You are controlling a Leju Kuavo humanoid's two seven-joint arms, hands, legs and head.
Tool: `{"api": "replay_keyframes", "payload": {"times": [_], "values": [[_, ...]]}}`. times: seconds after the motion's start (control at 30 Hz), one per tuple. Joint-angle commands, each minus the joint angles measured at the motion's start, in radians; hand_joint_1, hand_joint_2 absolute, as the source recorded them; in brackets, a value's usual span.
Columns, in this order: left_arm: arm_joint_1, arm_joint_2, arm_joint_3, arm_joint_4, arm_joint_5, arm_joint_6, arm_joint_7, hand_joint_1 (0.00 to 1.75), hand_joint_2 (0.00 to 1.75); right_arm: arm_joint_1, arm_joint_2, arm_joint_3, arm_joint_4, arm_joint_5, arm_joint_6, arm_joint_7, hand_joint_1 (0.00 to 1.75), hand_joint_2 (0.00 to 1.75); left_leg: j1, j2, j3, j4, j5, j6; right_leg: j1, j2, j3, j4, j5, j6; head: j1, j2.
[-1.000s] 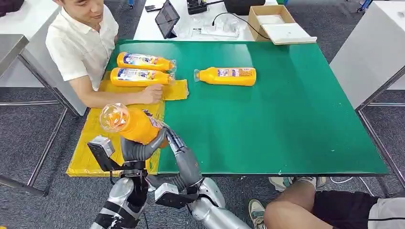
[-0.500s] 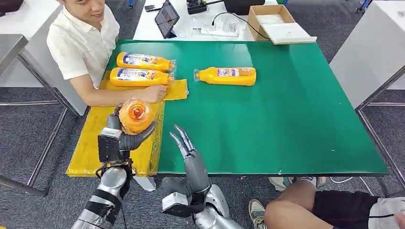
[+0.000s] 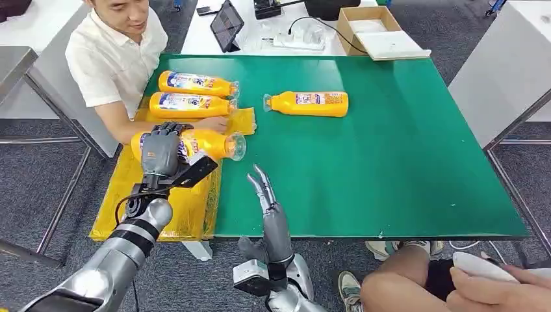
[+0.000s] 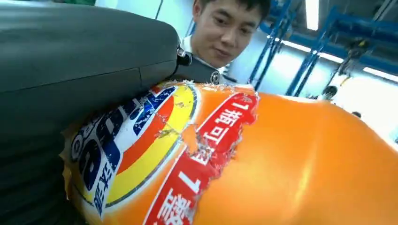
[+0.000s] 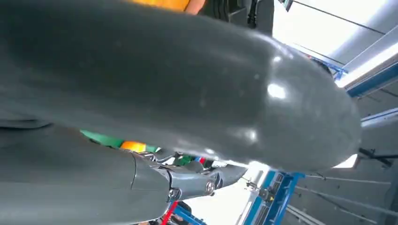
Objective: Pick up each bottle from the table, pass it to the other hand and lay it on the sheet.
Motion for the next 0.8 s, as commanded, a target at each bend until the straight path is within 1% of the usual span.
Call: {"api": "replay_keyframes", "payload": {"times": [0.03,0.07,0.1,0.17,0.2,0.27,0.3,0.37,0.4,0.47,0.5,0.53,0.57,0.6,0.67,0.8], "values": [[-0.105,0.022,-0.002,0.186,-0.004,-0.005,0.006,1.75,1.75,0.0,-0.021,-0.022,-0.004,-0.006,-0.059,-0.032,0.0,0.0,0.001,0.0,0.003,0.0,-0.001,-0.001,0.001,-0.001,0.003,-0.001,-0.001,-0.001,0.0,0.0],[-0.105,0.022,-0.002,0.186,-0.004,-0.005,0.006,1.75,1.75,0.0,-0.021,-0.022,-0.004,-0.006,-0.059,-0.032,0.0,0.0,0.001,0.0,0.002,0.0,-0.001,-0.001,0.001,-0.001,0.002,0.0,-0.001,-0.001,0.0,0.0],[-0.105,0.022,-0.002,0.186,-0.004,-0.005,0.006,1.75,1.75,0.0,-0.021,-0.022,-0.004,-0.006,-0.059,-0.032,0.0,0.0,0.001,0.0,0.004,-0.001,-0.002,-0.001,0.001,-0.001,0.005,-0.001,-0.002,-0.002,0.0,0.0],[-0.125,0.038,-0.034,0.221,-0.094,-0.009,0.078,1.75,1.75,0.009,-0.02,-0.031,-0.001,-0.013,-0.052,-0.032,0.0,0.0,0.0,0.0,0.001,0.0,-0.001,-0.001,0.001,-0.001,0.002,-0.001,-0.001,-0.001,0.0,0.0],[-0.146,0.047,-0.053,0.251,-0.138,-0.044,0.115,1.75,1.75,0.016,-0.021,-0.036,-0.002,-0.016,-0.045,-0.032,0.0,0.0,0.001,-0.001,0.003,0.0,-0.001,-0.001,0.001,-0.002,0.004,-0.001,-0.002,-0.002,0.0,0.0],[-0.173,0.05,-0.06,0.294,-0.158,-0.13,0.132,1.75,1.75,0.027,-0.025,-0.048,-0.012,-0.017,-0.031,-0.032,0.0,0.0,0.001,-0.001,0.001,0.0,-0.001,-0.001,0.001,-0.002,0.002,0.0,-0.001,-0.001,0.0,0.0],[-0.185,0.051,-0.067,0.314,-0.171,-0.165,0.146,1.75,1.75,0.032,-0.027,-0.052,-0.019,-0.018,-0.025,-0.032,0.0,0.0,0.001,-0.002,0.003,0.0,-0.001,-0.002,0.001,-0.003,0.004,0.0,-0.002,-0.002,0.0,0.0],[-0.205,0.05,-0.054,0.348,-0.163,-0.239,0.17,1.75,1.75,0.041,-0.03,-0.063,-0.03,-0.017,-0.011,-0.032,0.0,0.0,0.001,-0.001,0.002,0.0,-0.001,-0.001,0.001,-0.002,0.002,-0.001,-0.001,-0.001,0.0,0.0],[-0.216,0.057,-0.061,0.37,-0.182,-0.272,0.198,1.75,1.75,0.043,-0.026,-0.069,-0.026,-0.013,-0.001,-0.032,0.0,0.0,0.001,-0.001,0.003,0.0,-0.001,-0.002,0.001,-0.003,0.004,0.0,-0.002,-0.002,0.0,0.0],[-0.223,0.069,-0.073,0.395,-0.207,-0.312,0.229,1.75,1.75,0.045,-0.022,-0.079,-0.014,-0.007,0.01,-0.032,0.0,0.0,0.001,0.0,0.002,0.0,-0.001,-0.001,0.001,-0.001,0.002,0.0,-0.001,-0.001,0.001,0.0],[-0.218,0.075,-0.075,0.404,-0.211,-0.345,0.226,1.75,1.75,0.049,-0.02,-0.086,-0.009,-0.004,0.015,-0.032,0.0,0.0,0.001,0.0,0.004,0.0,-0.002,-0.002,0.002,-0.001,0.004,0.0,-0.002,-0.002,0.0,0.0],[-0.215,0.077,-0.074,0.408,-0.211,-0.363,0.225,1.75,1.75,0.051,-0.018,-0.09,-0.006,-0.004,0.017,-0.032,0.0,0.0,0.001,0.0,0.003,-0.001,-0.001,-0.001,0.001,-0.001,0.003,0.0,-0.002,-0.002,0.0,0.0],[-0.206,0.081,-0.079,0.413,-0.216,-0.397,0.221,1.75,1.75,0.055,-0.017,-0.097,-0.007,-0.007,0.024,-0.032,0.0,0.0,0.001,0.001,0.006,-0.001,-0.003,-0.002,0.001,-0.001,0.006,-0.001,-0.003,-0.002,0.0,0.0],[-0.195,0.081,-0.078,0.414,-0.214,-0.404,0.221,1.75,1.75,0.062,-0.021,-0.098,-0.012,-0.007,0.026,-0.032,0.0,0.0,0.001,0.001,0.005,-0.001,-0.002,-0.002,0.001,0.0,0.004,-0.001,-0.002,-0.002,0.0,0.0],[-0.187,0.077,-0.074,0.423,-0.209,-0.464,0.225,1.75,1.75,0.067,-0.02,-0.109,-0.012,-0.01,0.034,-0.032,0.0,0.0,0.0,0.001,0.003,-0.001,-0.001,-0.001,0.0,0.0,0.003,-0.001,-0.001,-0.001,0.0,0.0],[-0.181,0.065,-0.051,0.431,-0.185,-0.524,0.242,1.75,1.75,0.061,-0.02,-0.115,0.0,-0.009,0.051,-0.032,0.0,0.0,0.001,-0.001,0.004,-0.001,-0.002,-0.001,0.001,-0.002,0.005,-0.001,-0.002,-0.002,0.0,0.0]]}}
